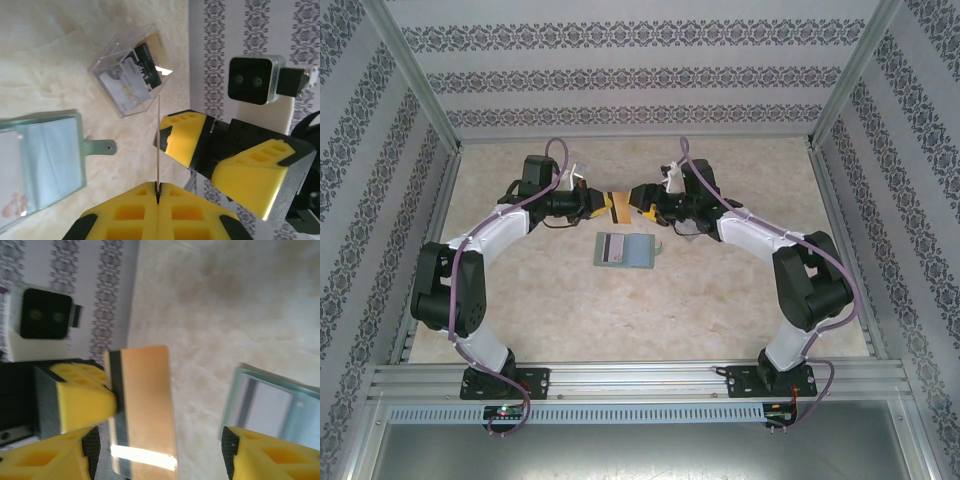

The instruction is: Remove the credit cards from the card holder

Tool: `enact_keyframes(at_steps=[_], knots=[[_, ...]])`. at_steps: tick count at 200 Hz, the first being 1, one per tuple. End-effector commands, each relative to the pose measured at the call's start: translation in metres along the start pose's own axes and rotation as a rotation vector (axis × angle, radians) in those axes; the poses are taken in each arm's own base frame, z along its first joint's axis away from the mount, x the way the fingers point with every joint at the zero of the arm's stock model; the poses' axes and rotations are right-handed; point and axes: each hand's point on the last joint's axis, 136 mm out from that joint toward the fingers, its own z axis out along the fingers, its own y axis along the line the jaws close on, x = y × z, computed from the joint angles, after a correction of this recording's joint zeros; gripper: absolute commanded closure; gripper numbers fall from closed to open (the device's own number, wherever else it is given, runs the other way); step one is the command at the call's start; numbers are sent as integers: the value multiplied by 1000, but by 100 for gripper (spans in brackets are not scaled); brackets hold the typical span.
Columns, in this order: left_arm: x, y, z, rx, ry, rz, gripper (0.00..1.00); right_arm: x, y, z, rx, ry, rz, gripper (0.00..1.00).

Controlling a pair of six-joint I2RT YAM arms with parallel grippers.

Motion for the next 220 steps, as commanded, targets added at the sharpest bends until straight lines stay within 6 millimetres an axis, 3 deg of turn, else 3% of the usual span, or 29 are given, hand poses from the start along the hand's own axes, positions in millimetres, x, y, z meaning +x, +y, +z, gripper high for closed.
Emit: enact_keyframes(at_steps=[1, 37, 71, 88, 127, 156, 165, 193, 220], knots=[[-9, -46, -15, 116, -15, 45, 100, -14, 43, -2, -163, 5, -4, 32], [-12, -64, -23, 144, -26, 51, 100, -17, 56, -3, -220, 1, -2, 36], [-10, -68, -27, 141, -20, 49, 100, -16, 67, -5, -261, 0, -12, 44], [-9, -70, -30, 142, -26, 57, 100, -16, 69, -7, -268, -10, -36, 58], [-6, -74, -36, 131, -31, 72, 100, -13, 73, -8, -277, -24, -70, 73], [-4, -72, -36, 117, -36, 63, 100, -12, 78, -11, -287, -32, -114, 93], [-6, -69, -37, 94, -48, 60, 90, -13, 78, -12, -285, -40, -130, 100], [-11, -45, -46, -96, -105, 59, 41, -22, 67, -21, -227, -101, -200, 100], [-16, -7, -64, -357, -175, 96, 20, -40, 38, -39, -90, -176, -295, 100]])
